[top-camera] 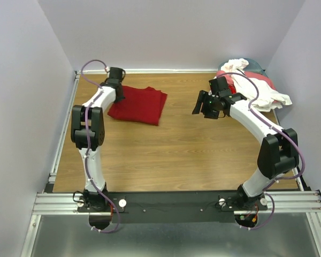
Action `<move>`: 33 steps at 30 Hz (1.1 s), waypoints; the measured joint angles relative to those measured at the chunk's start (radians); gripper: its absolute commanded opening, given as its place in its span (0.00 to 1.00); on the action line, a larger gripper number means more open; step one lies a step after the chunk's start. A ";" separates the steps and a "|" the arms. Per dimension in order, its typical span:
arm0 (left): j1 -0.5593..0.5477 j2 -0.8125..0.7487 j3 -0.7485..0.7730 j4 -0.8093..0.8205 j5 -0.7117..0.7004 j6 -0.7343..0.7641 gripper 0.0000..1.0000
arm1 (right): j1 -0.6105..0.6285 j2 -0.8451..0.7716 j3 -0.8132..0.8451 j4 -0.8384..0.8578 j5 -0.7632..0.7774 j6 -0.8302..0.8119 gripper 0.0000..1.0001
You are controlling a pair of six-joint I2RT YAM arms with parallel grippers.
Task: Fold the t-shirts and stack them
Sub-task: Neatly place the folded tshirt to the corner
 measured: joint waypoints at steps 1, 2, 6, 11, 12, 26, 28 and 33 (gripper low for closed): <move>0.021 0.005 0.011 -0.006 0.000 0.000 0.00 | 0.000 0.000 0.000 -0.002 0.002 0.000 0.72; 0.052 0.017 0.033 -0.016 0.000 0.000 0.00 | 0.000 -0.001 0.000 -0.003 0.003 0.000 0.72; 0.150 0.061 0.110 -0.041 -0.002 -0.004 0.00 | 0.000 -0.001 0.000 -0.014 0.006 -0.001 0.72; 0.253 0.115 0.199 -0.068 0.004 -0.029 0.00 | 0.000 -0.001 0.002 -0.021 0.006 -0.001 0.72; 0.270 0.125 0.216 -0.074 0.006 -0.036 0.00 | 0.000 -0.001 0.003 -0.024 0.006 -0.001 0.72; 0.476 0.187 0.331 -0.103 0.011 -0.144 0.00 | 0.000 0.039 0.050 -0.044 0.006 0.000 0.72; 0.484 0.187 0.330 -0.103 0.011 -0.151 0.00 | 0.000 0.048 0.052 -0.046 0.006 0.000 0.72; 0.485 0.187 0.315 -0.088 0.011 -0.164 0.02 | 0.000 0.051 0.054 -0.048 0.006 0.000 0.73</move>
